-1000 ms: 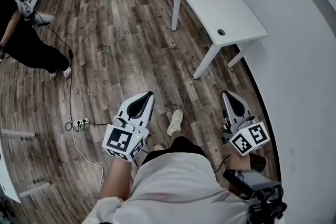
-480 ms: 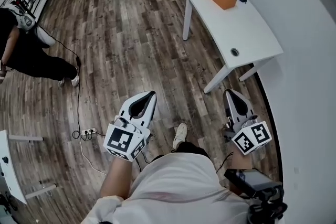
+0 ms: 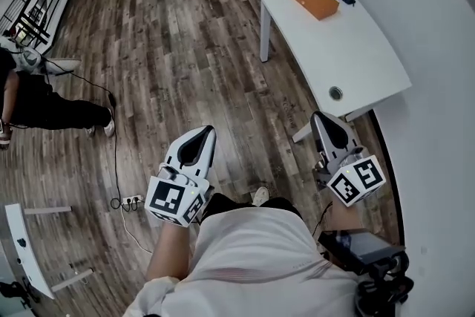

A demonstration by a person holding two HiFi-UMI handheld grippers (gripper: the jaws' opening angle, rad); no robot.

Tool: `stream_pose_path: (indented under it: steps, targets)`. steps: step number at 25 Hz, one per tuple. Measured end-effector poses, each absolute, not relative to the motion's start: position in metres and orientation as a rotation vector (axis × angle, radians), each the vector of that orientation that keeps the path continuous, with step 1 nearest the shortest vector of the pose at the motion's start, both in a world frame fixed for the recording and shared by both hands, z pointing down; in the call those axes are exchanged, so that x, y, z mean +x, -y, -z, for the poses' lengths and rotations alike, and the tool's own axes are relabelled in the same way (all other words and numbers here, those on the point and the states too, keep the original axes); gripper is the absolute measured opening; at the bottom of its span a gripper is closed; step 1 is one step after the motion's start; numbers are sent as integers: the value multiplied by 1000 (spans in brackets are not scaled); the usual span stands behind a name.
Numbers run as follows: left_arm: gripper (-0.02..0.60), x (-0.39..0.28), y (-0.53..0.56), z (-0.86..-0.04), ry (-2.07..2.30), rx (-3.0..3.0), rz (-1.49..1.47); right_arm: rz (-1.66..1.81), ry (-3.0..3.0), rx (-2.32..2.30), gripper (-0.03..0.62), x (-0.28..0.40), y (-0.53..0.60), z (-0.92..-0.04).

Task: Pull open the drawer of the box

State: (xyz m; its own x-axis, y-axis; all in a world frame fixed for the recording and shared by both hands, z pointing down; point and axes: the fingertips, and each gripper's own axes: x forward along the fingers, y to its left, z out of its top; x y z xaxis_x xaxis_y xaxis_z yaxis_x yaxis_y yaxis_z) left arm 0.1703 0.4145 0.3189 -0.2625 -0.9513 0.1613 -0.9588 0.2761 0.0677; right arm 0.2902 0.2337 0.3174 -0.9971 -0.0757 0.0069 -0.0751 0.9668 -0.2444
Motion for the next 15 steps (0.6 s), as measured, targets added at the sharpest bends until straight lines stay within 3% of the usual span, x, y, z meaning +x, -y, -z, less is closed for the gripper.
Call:
stream_pose_path:
  steps: [8,15]
  targets:
    - [11,112,-363,-336,2320,1843,-29,361,-3144,-152,-2,233,-193,-333]
    - [11,15,-316,-336,2248,1960,13,311,-3148,-285,-2,151,-159,-325]
